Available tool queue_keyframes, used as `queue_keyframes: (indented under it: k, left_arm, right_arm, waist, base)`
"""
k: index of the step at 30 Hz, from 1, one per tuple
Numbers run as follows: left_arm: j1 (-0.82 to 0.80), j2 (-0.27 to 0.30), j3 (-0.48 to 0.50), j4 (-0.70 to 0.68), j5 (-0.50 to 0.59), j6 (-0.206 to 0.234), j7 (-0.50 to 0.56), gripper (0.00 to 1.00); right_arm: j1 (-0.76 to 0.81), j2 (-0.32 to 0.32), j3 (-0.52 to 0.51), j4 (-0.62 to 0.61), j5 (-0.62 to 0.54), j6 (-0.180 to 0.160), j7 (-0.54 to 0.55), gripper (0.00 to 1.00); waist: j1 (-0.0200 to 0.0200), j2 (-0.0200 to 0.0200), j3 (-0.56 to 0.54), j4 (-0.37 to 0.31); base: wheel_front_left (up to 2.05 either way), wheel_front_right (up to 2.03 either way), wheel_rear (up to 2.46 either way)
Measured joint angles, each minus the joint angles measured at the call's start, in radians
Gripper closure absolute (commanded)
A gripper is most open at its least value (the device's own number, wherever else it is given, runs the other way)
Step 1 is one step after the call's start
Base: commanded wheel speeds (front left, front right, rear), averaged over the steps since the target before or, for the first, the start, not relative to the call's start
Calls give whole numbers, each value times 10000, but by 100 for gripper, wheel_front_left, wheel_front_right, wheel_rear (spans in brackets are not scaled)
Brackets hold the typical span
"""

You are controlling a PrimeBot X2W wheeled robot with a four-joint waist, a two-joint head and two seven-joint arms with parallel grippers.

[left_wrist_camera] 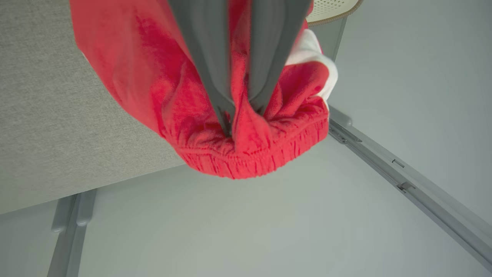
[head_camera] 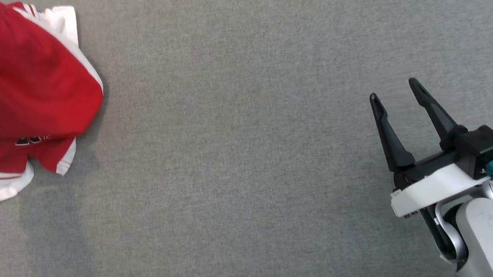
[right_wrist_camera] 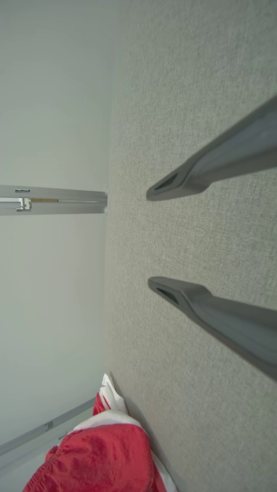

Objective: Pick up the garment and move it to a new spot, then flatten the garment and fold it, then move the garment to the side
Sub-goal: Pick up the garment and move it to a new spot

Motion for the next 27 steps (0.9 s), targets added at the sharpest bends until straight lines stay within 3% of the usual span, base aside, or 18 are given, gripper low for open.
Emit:
queue_keyframes:
  k: [7, 12, 17, 23, 27]
  left_arm:
    - [-818, -63, -1051, -1116, 140, 0, -59, 100]
    - [-1195, -608, -1747, -1674, 111, 0, -8, 100]
    - [-891, -1931, -2460, -1647, 31, 0, -370, 100]
    - [563, -4094, -3340, -644, -232, 90, -1457, 100]
    - [1545, -4905, -3990, 221, -240, 144, -2199, 100]
  right_arm:
    - [306, -2, -286, 82, 387, 0, 0, 0]
    - [542, -8, -698, 54, 472, 0, 0, 0]
    - [752, -13, -1158, 12, 539, 0, 0, 0]
    - [796, -17, -1139, 54, 784, 0, 0, 0]
    - [660, -15, -915, 31, 1037, 0, -2, 0]
  waist:
    - [0, 0, -898, -397]
    - [0, 0, -1259, -1076]
    - [-1, 1, -1357, -1879]
    - [0, 1, -1230, -2802]
    - [0, 1, -1041, -3300]
  base:
    - [0, 0, 0]
    - [0, 0, 0]
    - [0, 0, 0]
    - [0, 0, 0]
    - [0, 0, 0]
